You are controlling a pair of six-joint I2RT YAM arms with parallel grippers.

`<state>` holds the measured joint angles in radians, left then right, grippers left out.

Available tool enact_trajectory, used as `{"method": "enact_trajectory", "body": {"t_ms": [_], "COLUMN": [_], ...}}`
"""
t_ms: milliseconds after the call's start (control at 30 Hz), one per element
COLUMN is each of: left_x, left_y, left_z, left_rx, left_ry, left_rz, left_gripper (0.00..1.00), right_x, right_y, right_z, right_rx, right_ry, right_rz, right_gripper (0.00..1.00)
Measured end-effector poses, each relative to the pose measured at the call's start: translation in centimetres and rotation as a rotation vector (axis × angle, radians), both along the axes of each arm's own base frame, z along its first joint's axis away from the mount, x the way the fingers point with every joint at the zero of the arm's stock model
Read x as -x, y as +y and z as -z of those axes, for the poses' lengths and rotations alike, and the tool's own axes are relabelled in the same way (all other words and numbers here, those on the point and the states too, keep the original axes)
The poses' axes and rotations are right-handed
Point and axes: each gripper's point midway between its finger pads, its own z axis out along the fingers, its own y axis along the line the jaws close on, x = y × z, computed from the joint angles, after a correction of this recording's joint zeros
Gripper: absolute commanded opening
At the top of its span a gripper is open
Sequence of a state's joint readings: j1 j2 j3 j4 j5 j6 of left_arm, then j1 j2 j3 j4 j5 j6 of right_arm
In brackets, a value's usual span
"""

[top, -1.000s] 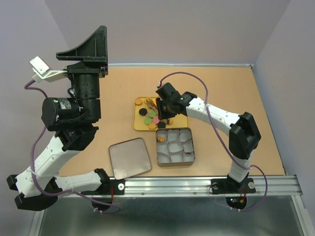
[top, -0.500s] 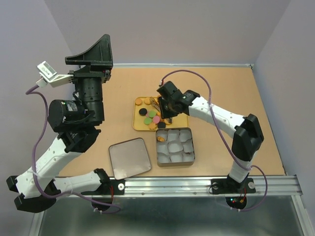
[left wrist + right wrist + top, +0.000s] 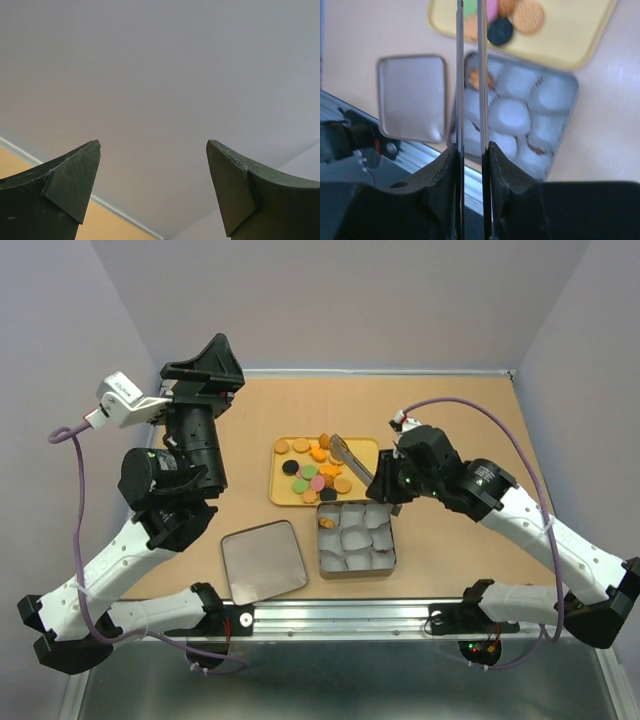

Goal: Pack the cookies

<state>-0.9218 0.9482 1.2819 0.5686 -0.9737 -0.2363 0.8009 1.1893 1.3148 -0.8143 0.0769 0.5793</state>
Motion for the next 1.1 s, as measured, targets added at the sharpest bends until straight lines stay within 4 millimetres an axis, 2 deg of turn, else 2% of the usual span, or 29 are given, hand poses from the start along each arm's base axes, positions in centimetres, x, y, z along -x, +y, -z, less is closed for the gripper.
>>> {"method": "enact_trajectory", "body": {"t_ms": [100, 200, 267, 500, 867, 1100], "left_x": [-0.7, -1.3, -1.6, -1.5, -1.4, -1.6], "left_y": [-0.2, -0.7, -0.9, -0.7, -0.8, -1.0], "left_z": [1.1, 2.6, 3.5, 5.6, 6.4, 7.0], "left_rx": [-0.065, -0.128, -0.156, -0.193, -0.2, -0.21], "left_ry": [0.041, 0.084, 0.102, 0.132, 0.151, 0.166], "left_rz": [-0.044, -0.072, -0.078, -0.076, -0.066, -0.062], "left_gripper": [0.99, 0.99, 0.99, 0.99, 0.99, 0.99], "right_x": [2.3, 4.1, 5.0, 7.0, 8.4, 9.5], "right_y": [-1.6, -2.7, -3.0, -3.8, -3.7, -4.2], "right_z": [4.4, 7.6, 8.5, 8.0, 7.4, 9.3], "right_rx": [0.058, 0.104, 0.102, 0.022, -0.045, -0.024], "right_ry": [0.114, 0.21, 0.246, 0.258, 0.28, 0.326], "right_rz": [0.004, 0.006, 0.006, 0.014, -0.01, -0.017], "right_gripper": [0.18, 0.17, 0.17, 0.16, 0.16, 0.19]}}
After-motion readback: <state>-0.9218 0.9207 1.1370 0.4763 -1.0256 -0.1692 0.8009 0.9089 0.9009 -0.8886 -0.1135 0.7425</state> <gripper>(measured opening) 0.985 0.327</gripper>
